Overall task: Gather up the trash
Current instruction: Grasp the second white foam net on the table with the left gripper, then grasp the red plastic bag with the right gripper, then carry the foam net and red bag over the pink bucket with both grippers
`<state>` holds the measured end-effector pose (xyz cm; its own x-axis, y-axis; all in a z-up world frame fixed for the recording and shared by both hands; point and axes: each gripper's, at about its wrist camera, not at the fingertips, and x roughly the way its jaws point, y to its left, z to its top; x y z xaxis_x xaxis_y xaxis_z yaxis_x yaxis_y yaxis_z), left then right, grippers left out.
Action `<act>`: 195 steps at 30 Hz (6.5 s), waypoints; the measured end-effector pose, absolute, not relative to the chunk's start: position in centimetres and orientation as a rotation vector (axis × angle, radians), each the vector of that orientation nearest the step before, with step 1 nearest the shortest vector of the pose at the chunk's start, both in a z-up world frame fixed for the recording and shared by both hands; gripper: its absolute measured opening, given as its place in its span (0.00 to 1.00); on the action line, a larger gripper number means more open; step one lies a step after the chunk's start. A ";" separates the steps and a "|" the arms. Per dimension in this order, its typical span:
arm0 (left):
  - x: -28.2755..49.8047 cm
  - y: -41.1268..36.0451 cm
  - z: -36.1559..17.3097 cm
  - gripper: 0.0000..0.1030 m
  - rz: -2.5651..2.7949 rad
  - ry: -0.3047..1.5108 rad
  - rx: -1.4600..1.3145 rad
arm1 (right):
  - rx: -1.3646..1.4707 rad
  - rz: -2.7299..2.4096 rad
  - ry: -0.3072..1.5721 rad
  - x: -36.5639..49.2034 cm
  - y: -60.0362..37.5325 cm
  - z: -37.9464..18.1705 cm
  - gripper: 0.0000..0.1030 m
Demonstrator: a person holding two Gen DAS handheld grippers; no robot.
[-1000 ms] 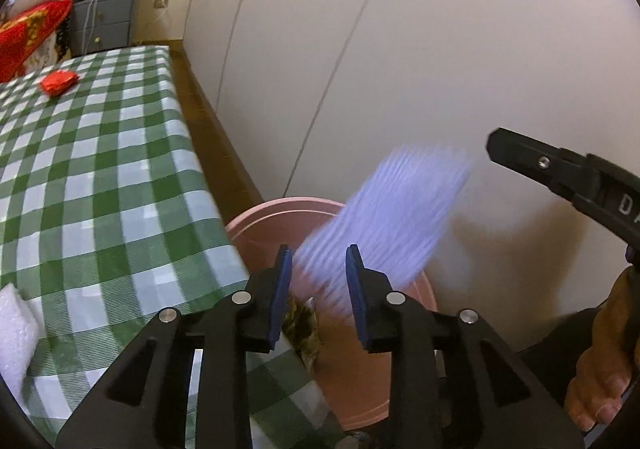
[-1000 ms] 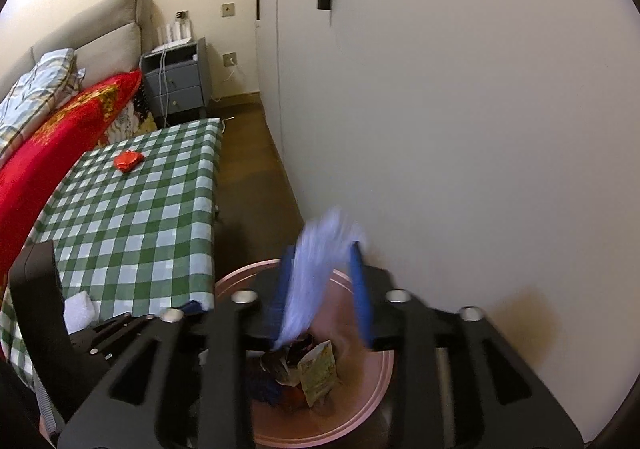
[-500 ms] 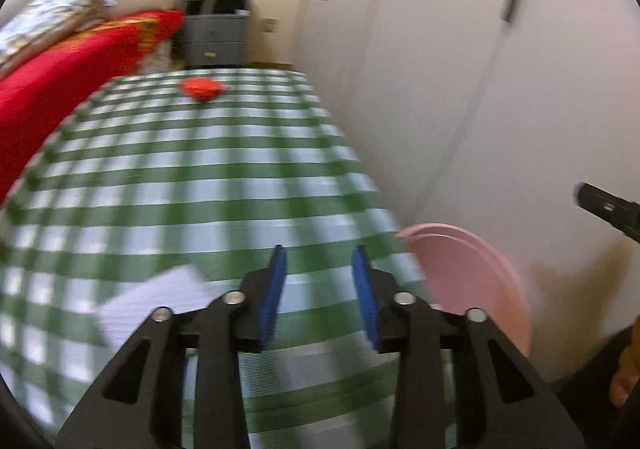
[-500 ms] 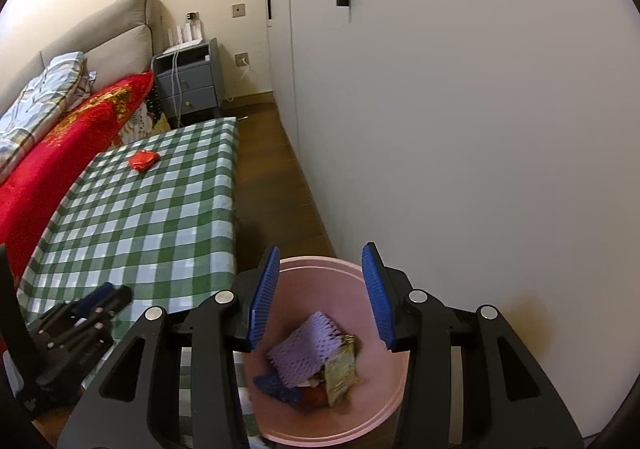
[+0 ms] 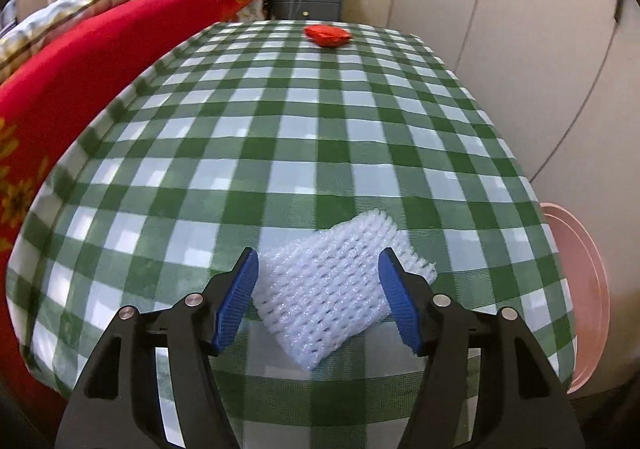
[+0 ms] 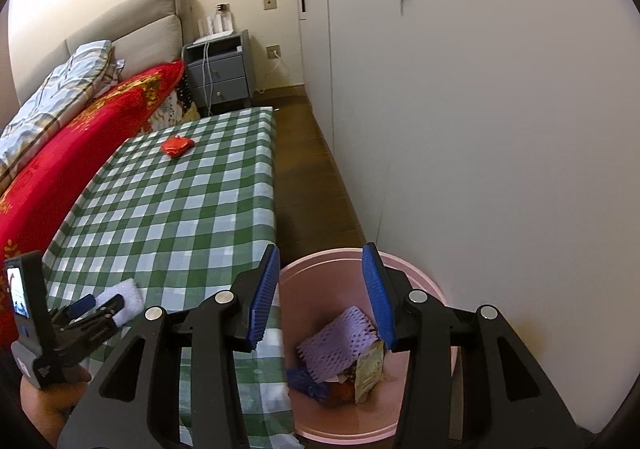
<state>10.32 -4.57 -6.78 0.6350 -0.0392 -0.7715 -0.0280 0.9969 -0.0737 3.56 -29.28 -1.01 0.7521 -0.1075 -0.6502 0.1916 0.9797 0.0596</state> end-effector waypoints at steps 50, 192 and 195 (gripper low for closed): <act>15.9 -2.0 -6.2 0.10 -0.024 0.801 -0.271 | 0.144 0.159 0.700 15.8 -20.2 -4.2 0.43; 10.3 -22.6 -3.6 0.09 -0.514 0.694 -0.078 | 0.361 -0.255 0.648 -0.6 -33.8 -1.1 0.16; 10.7 -22.9 -4.0 0.09 -0.525 0.708 -0.081 | 0.362 -0.267 0.654 -0.2 -33.9 -1.3 0.16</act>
